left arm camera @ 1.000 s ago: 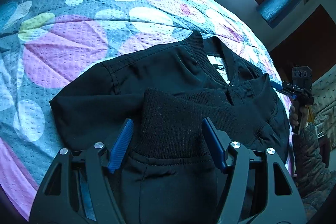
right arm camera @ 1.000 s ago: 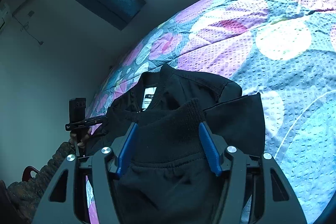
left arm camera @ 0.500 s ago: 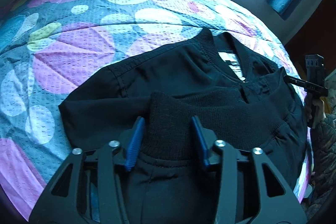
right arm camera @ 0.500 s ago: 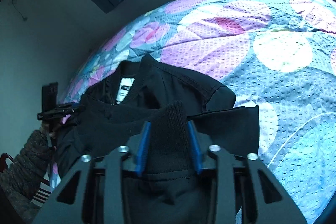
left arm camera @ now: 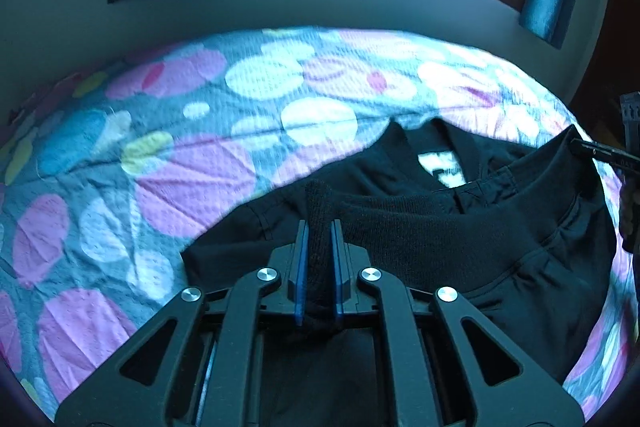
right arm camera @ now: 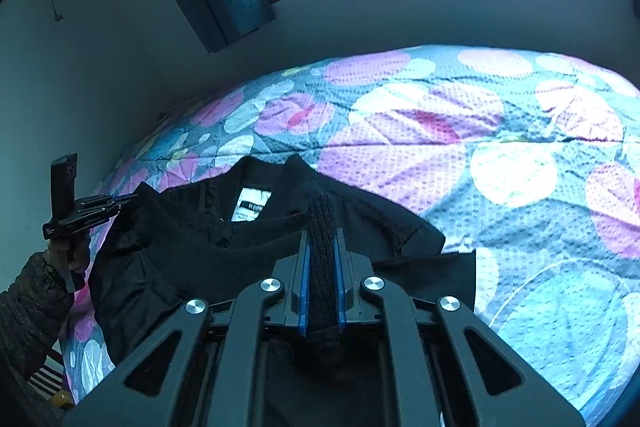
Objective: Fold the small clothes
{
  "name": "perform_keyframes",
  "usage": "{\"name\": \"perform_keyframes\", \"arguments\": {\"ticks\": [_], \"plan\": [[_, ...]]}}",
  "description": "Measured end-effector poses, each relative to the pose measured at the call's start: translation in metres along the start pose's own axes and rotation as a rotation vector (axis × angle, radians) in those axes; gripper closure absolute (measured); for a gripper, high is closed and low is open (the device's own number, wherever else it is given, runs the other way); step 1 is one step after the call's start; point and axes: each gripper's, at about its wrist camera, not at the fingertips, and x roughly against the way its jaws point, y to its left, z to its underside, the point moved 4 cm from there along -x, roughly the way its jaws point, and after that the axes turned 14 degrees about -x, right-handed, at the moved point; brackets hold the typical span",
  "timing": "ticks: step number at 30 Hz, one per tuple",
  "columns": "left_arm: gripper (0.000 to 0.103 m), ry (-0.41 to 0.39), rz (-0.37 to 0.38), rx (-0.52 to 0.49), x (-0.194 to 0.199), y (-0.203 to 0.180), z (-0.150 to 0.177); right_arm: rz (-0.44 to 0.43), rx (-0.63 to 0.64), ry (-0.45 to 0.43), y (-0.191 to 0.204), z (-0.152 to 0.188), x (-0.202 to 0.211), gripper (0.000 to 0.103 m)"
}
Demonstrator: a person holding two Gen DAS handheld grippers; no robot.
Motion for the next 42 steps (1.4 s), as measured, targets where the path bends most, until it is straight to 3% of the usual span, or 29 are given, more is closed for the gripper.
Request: {"name": "perform_keyframes", "arguments": {"ticks": [3,7,12,16,22,36,42], "plan": [[0.093,-0.031,-0.033,0.022,0.001,0.01,-0.018,-0.015,-0.022,-0.051,0.004,-0.022,0.001,0.093],[0.093,-0.005,-0.069,0.074,-0.03,0.033,-0.036,-0.01,-0.087,-0.055,-0.007,-0.052,-0.027,0.093],[0.093,0.119,-0.076,0.154,-0.093,0.049,-0.012,0.07,-0.185,0.042,-0.046,-0.054,-0.088,0.093],[0.093,0.118,-0.033,0.228,-0.104,0.06,0.002,0.082,-0.272,0.097,-0.076,-0.041,-0.114,0.093],[0.093,0.108,-0.02,0.244,-0.105,0.06,0.004,0.029,-0.348,0.112,-0.09,-0.037,-0.121,0.093],[0.091,0.086,0.017,0.29,-0.106,0.065,0.01,-0.005,-0.382,0.106,-0.098,-0.037,-0.114,0.093],[0.083,0.098,0.054,0.326,-0.107,0.07,0.01,-0.015,-0.445,0.078,-0.11,-0.04,-0.099,0.081]]}}
